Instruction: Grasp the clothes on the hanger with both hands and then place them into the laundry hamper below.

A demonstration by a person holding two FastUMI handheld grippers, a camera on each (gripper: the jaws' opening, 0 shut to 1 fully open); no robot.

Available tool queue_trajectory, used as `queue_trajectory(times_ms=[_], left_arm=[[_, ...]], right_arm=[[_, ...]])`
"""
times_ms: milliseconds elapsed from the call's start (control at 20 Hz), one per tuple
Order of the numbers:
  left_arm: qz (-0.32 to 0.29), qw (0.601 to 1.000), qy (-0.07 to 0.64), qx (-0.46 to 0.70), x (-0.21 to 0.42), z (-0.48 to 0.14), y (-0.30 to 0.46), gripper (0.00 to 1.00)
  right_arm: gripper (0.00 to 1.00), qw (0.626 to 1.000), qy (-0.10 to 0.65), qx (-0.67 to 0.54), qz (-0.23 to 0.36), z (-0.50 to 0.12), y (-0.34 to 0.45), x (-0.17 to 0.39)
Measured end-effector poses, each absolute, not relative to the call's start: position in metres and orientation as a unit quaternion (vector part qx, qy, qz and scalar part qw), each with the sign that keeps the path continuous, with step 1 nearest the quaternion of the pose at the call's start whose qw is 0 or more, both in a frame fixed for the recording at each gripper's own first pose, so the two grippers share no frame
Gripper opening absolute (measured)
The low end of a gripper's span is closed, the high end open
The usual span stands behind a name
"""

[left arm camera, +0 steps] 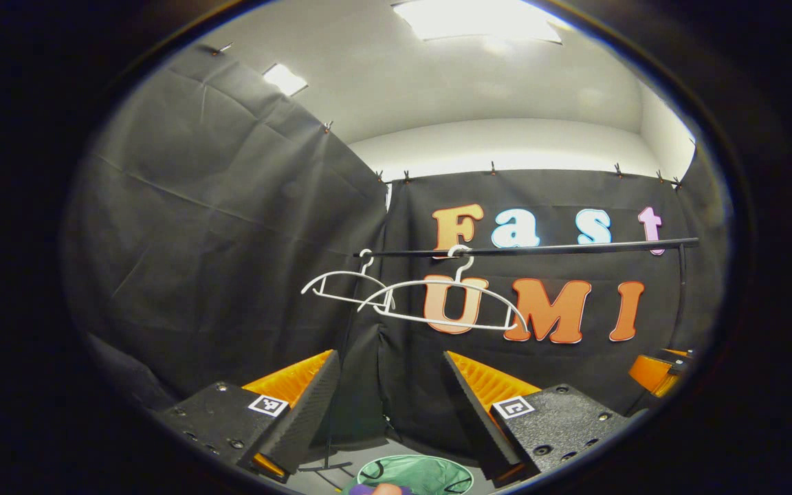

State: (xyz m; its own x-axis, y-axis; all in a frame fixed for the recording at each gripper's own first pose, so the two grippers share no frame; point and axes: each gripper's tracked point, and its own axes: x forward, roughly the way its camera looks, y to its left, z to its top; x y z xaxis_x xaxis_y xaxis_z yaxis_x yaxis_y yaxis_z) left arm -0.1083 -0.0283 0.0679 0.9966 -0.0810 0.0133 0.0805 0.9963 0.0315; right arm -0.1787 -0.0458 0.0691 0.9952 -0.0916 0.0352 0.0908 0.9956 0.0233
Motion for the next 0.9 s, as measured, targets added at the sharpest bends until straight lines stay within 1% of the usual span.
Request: queue_trajectory(times_ms=[100,150,200,350,400,450,500,550,700,750,800,900], left_arm=[[-0.042,0.999,-0.007,0.015,-0.108,0.068,-0.031,0.93],[-0.044,0.999,-0.007,0.013,-0.107,0.066,-0.032,0.88],[-0.045,0.999,-0.006,0.013,-0.107,0.066,-0.033,0.93],[-0.044,0.999,-0.01,0.01,-0.104,0.067,-0.034,0.93],[-0.045,0.999,-0.009,0.009,-0.103,0.066,-0.035,0.88],[-0.047,0.999,-0.009,0.009,-0.102,0.065,-0.037,0.93],[-0.048,0.999,-0.009,0.008,-0.101,0.066,-0.038,0.88],[-0.049,0.999,-0.011,0.008,-0.101,0.066,-0.038,0.93],[-0.053,0.998,-0.015,0.008,-0.099,0.066,-0.041,0.93],[-0.055,0.998,-0.015,0.008,-0.099,0.067,-0.043,0.88],[-0.057,0.998,-0.015,0.007,-0.1,0.066,-0.044,0.93],[-0.057,0.998,-0.016,0.009,-0.099,0.066,-0.044,0.93]], right_arm=[[0.98,0.999,-0.019,0.009,-0.049,0.069,-0.05,-0.18],[0.98,0.999,-0.018,0.008,-0.049,0.07,-0.049,-0.181],[1.0,0.999,-0.017,0.008,-0.049,0.07,-0.049,-0.182],[0.98,0.998,-0.025,0.002,-0.054,0.077,-0.052,-0.183],[0.98,0.998,-0.028,-0.001,-0.056,0.079,-0.054,-0.183],[0.98,0.998,-0.029,-0.003,-0.057,0.08,-0.054,-0.183],[0.98,0.998,-0.031,-0.005,-0.058,0.08,-0.054,-0.184],[0.98,0.998,-0.032,-0.006,-0.059,0.081,-0.055,-0.183],[0.98,0.998,-0.032,-0.008,-0.061,0.081,-0.056,-0.182],[0.98,0.998,-0.032,-0.009,-0.061,0.082,-0.057,-0.182],[0.98,0.997,-0.032,-0.009,-0.062,0.082,-0.058,-0.183],[0.98,0.997,-0.032,-0.009,-0.064,0.082,-0.06,-0.184]])
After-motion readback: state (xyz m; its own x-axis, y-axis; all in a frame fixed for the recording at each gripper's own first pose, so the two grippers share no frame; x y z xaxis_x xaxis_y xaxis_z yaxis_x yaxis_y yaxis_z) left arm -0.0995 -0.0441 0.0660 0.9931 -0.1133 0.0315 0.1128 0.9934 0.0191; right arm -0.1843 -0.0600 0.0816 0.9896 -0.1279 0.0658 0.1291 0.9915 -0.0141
